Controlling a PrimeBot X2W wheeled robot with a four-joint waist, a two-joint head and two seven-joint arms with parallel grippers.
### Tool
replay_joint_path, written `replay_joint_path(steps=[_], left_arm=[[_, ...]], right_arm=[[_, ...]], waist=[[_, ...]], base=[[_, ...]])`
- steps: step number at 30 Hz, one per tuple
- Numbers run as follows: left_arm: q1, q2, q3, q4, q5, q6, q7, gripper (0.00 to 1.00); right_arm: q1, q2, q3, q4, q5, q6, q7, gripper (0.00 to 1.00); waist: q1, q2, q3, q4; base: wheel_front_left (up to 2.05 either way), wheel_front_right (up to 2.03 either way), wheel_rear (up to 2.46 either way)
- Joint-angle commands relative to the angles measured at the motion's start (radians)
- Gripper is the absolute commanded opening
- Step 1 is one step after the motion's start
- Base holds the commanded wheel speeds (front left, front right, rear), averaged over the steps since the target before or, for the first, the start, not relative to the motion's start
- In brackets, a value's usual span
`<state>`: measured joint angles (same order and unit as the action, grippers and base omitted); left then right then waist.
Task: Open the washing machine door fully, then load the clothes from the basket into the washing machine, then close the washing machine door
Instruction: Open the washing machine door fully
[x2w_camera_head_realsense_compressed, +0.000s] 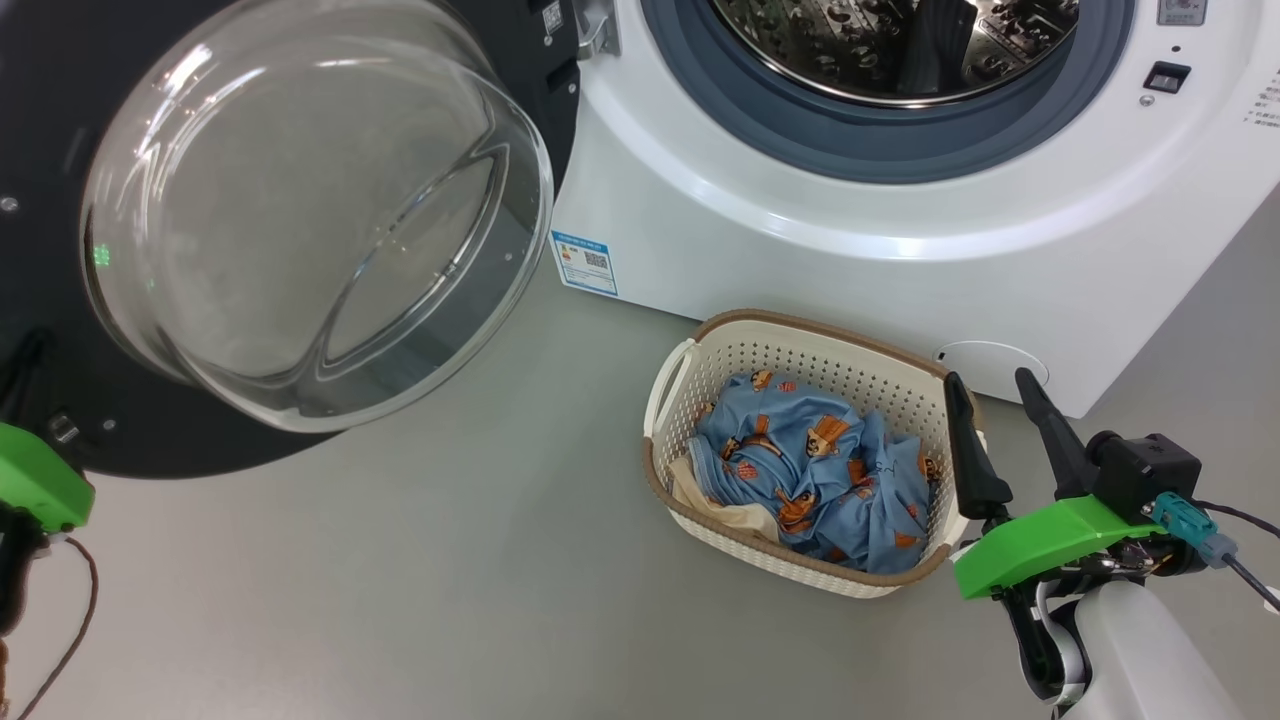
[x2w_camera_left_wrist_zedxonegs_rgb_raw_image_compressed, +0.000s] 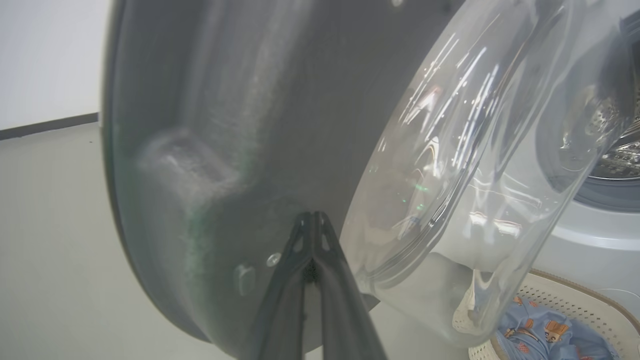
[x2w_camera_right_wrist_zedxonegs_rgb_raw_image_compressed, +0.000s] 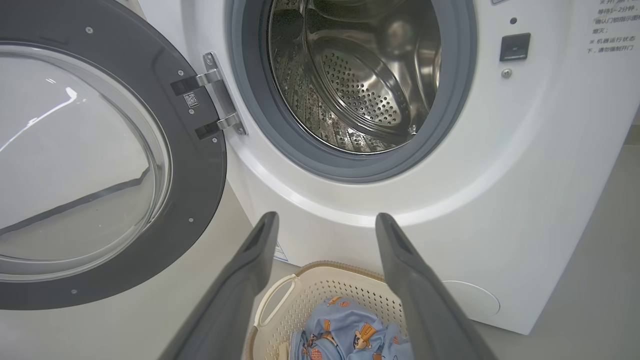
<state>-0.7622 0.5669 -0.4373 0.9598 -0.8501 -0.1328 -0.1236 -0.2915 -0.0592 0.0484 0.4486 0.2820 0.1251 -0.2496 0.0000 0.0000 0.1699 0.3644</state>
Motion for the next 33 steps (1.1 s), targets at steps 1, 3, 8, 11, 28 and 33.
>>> replay_joint_path(steps=[1, 3, 8, 11, 28, 33], left_arm=[[-0.049, 0.072, 0.021, -0.001, -0.019, 0.002, -0.013, 0.00], [-0.046, 0.070, 0.003, 0.000, -0.031, 0.002, -0.022, 0.00], [-0.021, 0.069, -0.037, -0.012, -0.066, 0.002, -0.050, 0.00], [0.000, 0.073, -0.060, -0.022, -0.082, 0.002, -0.064, 0.00], [0.121, 0.075, -0.111, -0.155, -0.083, 0.006, -0.136, 1.00], [0.202, 0.052, -0.045, -0.280, -0.033, 0.052, -0.138, 1.00]], right_arm=[[-0.005, 0.009, 0.022, -0.020, 0.007, 0.006, -0.012, 1.00], [-0.002, 0.009, 0.023, -0.021, 0.009, 0.006, -0.012, 1.00], [0.010, 0.009, 0.020, -0.024, 0.012, 0.006, -0.012, 1.00], [0.019, 0.009, 0.016, -0.025, 0.014, 0.006, -0.012, 1.00], [0.051, 0.009, 0.019, -0.037, 0.026, 0.006, -0.012, 1.00], [0.073, 0.005, 0.031, -0.042, 0.032, 0.006, -0.012, 1.00]], waist=[[0.0000, 0.0000, -0.005, 0.001], [0.0000, 0.0000, -0.012, 0.001], [0.0000, 0.0000, -0.029, 0.001], [0.0000, 0.0000, -0.040, 0.000], [0.0000, 0.0000, -0.105, -0.031], [0.0000, 0.0000, -0.135, -0.057]], base=[[0.00, 0.00, 0.00], [0.00, 0.00, 0.00], [0.00, 0.00, 0.00], [0.00, 0.00, 0.00], [0.00, 0.00, 0.00], [0.00, 0.00, 0.00]])
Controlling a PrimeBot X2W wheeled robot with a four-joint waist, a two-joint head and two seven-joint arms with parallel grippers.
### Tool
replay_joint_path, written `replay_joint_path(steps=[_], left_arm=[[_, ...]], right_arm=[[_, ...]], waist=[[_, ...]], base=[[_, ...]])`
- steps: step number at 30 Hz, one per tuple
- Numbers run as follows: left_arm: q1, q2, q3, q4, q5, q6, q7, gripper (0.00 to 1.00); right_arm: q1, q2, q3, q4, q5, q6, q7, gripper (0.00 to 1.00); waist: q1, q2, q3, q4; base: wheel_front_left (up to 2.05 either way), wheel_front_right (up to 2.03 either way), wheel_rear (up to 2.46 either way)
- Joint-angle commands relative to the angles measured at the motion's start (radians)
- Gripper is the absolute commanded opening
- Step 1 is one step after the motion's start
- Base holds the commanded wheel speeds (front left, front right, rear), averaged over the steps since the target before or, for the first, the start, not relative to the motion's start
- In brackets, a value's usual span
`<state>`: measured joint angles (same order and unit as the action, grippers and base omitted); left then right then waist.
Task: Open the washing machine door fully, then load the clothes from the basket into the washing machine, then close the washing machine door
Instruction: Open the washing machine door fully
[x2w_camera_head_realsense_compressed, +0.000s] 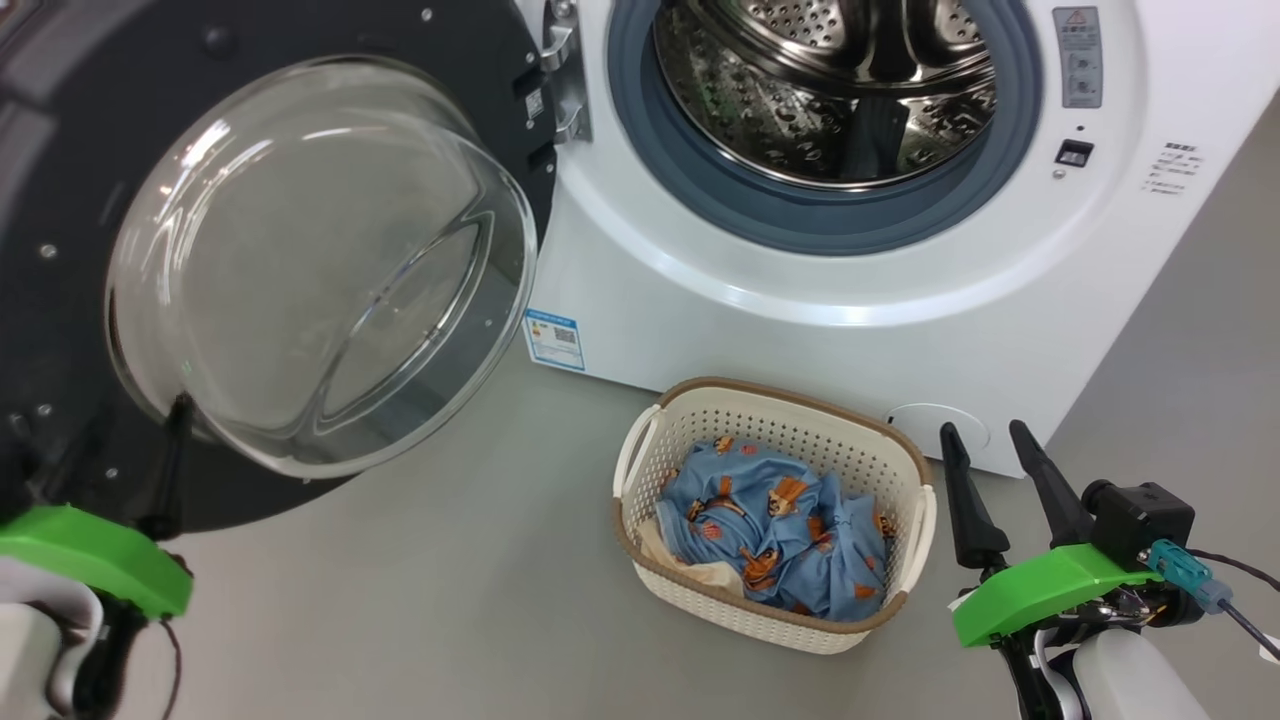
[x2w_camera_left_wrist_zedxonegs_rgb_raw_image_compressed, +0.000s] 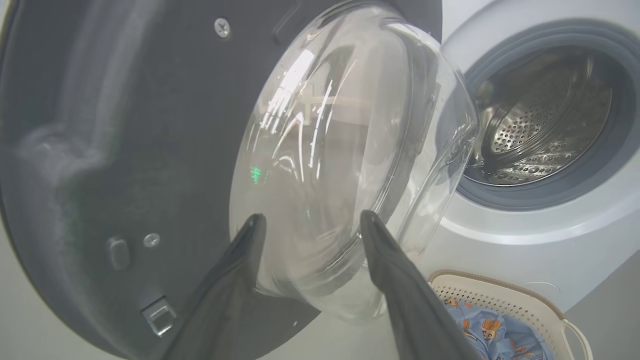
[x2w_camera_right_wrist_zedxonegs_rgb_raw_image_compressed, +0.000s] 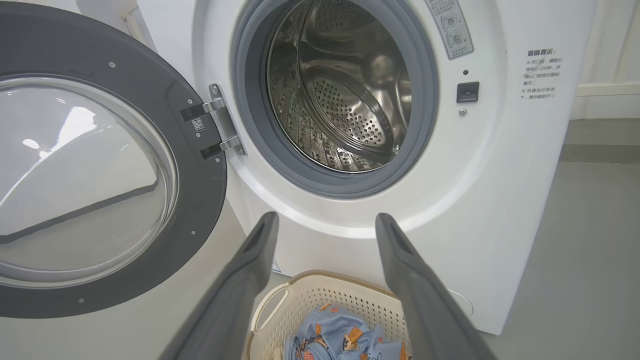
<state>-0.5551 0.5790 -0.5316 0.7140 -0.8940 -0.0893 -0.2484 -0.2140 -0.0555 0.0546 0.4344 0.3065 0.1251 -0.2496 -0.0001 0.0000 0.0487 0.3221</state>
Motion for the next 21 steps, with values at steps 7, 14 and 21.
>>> replay_joint_path(steps=[7, 14, 21], left_arm=[[0.128, 0.010, 0.123, -0.218, 0.056, 0.065, -0.013, 1.00], [0.232, -0.004, 0.165, -0.356, 0.068, 0.115, -0.013, 1.00], [0.300, -0.022, 0.196, -0.448, 0.074, 0.158, -0.013, 1.00]], right_arm=[[0.009, -0.010, 0.042, -0.038, 0.016, 0.006, -0.012, 1.00], [0.016, -0.022, 0.067, -0.051, 0.025, 0.006, -0.012, 1.00], [0.018, -0.035, 0.086, -0.068, 0.025, 0.006, -0.012, 1.00]], waist=[[0.0001, 0.0000, -0.034, -0.059], [0.0001, 0.0000, -0.051, -0.117], [0.0001, 0.0000, -0.057, -0.183]], base=[[0.00, 0.00, 0.00], [0.00, 0.00, 0.00], [0.00, 0.00, 0.00]])
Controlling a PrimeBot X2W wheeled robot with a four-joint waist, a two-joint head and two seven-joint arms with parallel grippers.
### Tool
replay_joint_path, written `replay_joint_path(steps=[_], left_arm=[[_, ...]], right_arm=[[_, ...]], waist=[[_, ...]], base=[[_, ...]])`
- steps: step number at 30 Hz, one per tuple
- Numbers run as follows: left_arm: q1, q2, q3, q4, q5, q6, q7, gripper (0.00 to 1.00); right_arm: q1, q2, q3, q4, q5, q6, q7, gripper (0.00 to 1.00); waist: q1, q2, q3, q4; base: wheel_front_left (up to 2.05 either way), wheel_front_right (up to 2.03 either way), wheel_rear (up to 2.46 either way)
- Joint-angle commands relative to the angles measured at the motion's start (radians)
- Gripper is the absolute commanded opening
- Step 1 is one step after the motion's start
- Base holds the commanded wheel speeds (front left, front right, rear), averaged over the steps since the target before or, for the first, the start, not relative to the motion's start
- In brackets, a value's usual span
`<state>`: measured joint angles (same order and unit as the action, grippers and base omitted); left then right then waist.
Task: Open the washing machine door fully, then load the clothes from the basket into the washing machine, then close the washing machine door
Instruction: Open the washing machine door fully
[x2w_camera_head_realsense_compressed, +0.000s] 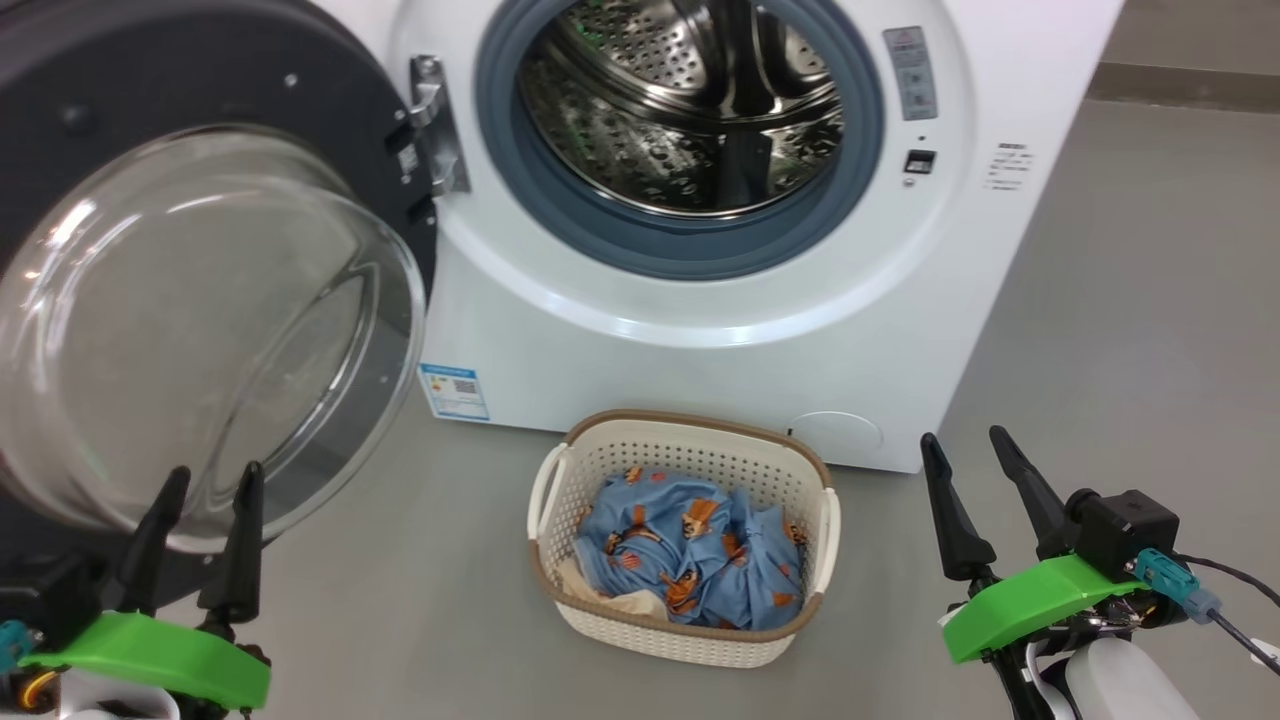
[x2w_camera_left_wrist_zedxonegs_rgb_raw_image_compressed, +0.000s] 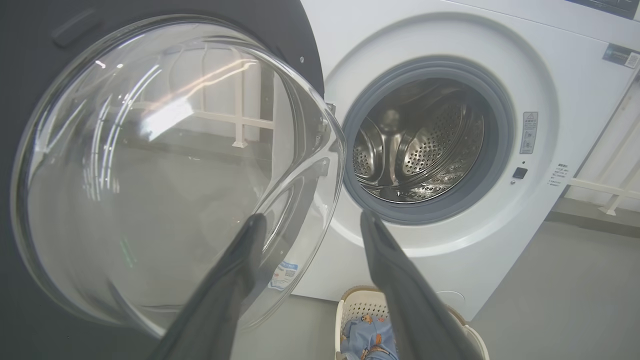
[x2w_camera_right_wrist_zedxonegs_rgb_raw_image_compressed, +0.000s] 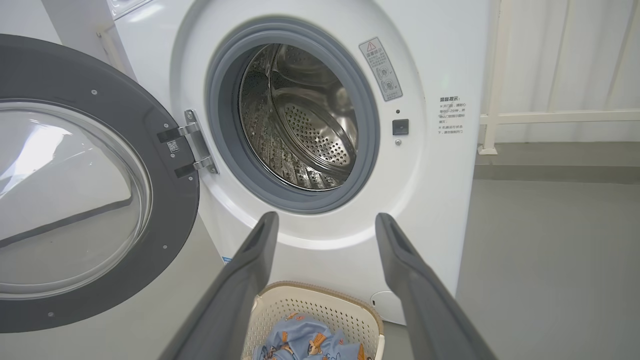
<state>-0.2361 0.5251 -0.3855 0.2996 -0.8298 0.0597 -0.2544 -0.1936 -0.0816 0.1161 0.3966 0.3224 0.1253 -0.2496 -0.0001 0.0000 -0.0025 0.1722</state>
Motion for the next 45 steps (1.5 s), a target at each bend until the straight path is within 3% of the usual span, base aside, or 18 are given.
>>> replay_joint_path(steps=[1, 13, 22, 45], left_arm=[[-0.012, 0.029, 0.053, -0.043, 0.012, 0.012, -0.007, 1.00], [0.061, -0.026, 0.125, -0.112, 0.057, 0.041, -0.007, 1.00], [0.110, -0.080, 0.174, -0.127, 0.100, 0.006, -0.007, 1.00], [0.127, -0.136, 0.189, -0.112, 0.168, -0.049, -0.007, 1.00]], right_arm=[[-0.003, -0.011, 0.026, -0.032, 0.008, 0.005, -0.012, 1.00], [-0.012, -0.019, 0.040, -0.061, -0.010, 0.005, -0.012, 1.00], [-0.025, -0.031, 0.041, -0.069, -0.015, 0.005, -0.012, 1.00], [-0.028, -0.037, 0.041, -0.071, -0.015, 0.005, -0.012, 1.00]], waist=[[0.0001, 0.0000, -0.006, -0.043], [0.0001, 0.0000, -0.007, -0.145], [0.0001, 0.0000, -0.006, -0.206], [0.0001, 0.0000, -0.017, -0.213]], base=[[0.00, 0.00, 0.00], [0.00, 0.00, 0.00], [0.00, 0.00, 0.00], [0.00, 0.00, 0.00]])
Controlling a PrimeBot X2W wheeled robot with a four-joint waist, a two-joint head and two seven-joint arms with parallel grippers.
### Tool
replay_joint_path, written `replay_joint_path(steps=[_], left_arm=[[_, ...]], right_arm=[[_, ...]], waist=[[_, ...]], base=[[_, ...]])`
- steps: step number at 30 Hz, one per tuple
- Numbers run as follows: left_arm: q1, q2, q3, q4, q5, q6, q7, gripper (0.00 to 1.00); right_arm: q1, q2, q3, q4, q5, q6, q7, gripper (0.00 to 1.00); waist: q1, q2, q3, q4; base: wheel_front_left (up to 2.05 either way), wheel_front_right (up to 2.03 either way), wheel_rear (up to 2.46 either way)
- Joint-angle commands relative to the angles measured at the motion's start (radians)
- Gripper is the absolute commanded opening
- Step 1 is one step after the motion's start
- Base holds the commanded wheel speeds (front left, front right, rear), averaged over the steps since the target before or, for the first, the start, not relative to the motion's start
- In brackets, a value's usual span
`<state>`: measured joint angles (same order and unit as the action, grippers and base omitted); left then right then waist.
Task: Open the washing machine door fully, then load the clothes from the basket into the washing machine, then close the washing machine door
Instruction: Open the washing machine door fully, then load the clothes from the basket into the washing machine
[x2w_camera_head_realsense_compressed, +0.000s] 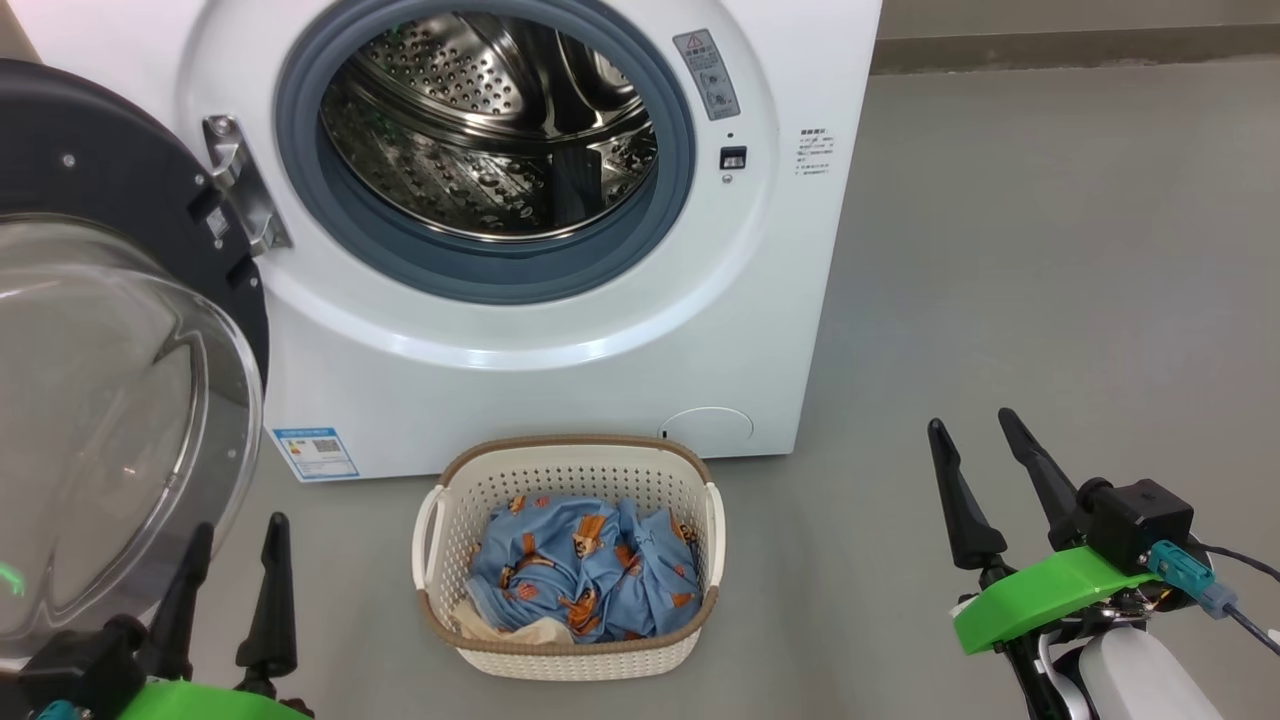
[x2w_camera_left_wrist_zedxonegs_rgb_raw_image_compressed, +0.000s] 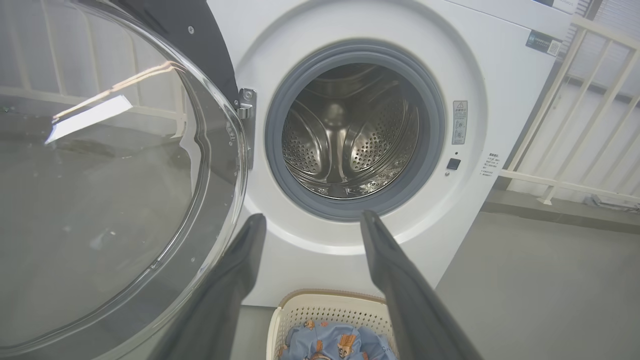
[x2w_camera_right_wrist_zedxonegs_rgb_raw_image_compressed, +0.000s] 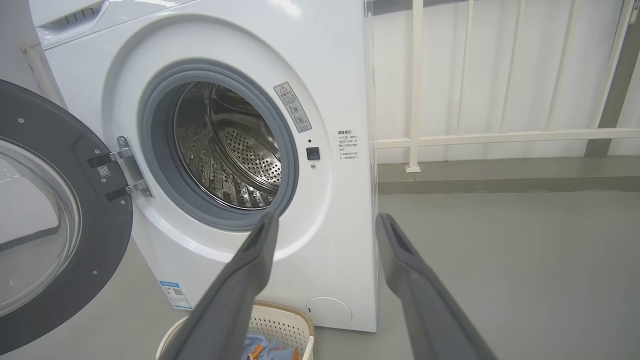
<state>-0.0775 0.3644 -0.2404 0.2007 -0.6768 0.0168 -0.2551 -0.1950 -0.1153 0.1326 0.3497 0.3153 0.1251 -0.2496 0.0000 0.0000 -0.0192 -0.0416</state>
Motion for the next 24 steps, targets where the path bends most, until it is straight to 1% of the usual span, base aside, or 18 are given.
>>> replay_joint_path(steps=[1, 17, 24], left_arm=[[-0.031, 0.024, 0.044, -0.014, 0.018, -0.005, -0.007, 1.00], [-0.035, 0.018, 0.045, -0.005, 0.030, -0.007, -0.007, 1.00], [-0.037, 0.015, 0.048, -0.008, 0.037, 0.001, -0.007, 1.00]], right_arm=[[-0.027, -0.004, 0.024, -0.024, -0.008, 0.006, -0.012, 1.00], [-0.030, -0.008, 0.033, -0.021, -0.003, 0.006, -0.012, 1.00], [-0.031, -0.008, 0.027, -0.023, -0.001, 0.006, -0.012, 1.00]], waist=[[0.0000, 0.0000, -0.001, 0.002], [0.0000, 0.0000, -0.003, 0.011], [0.0000, 0.0000, 0.002, 0.011]], base=[[0.00, 0.00, 0.00], [0.00, 0.00, 0.00], [0.00, 0.00, 0.00]])
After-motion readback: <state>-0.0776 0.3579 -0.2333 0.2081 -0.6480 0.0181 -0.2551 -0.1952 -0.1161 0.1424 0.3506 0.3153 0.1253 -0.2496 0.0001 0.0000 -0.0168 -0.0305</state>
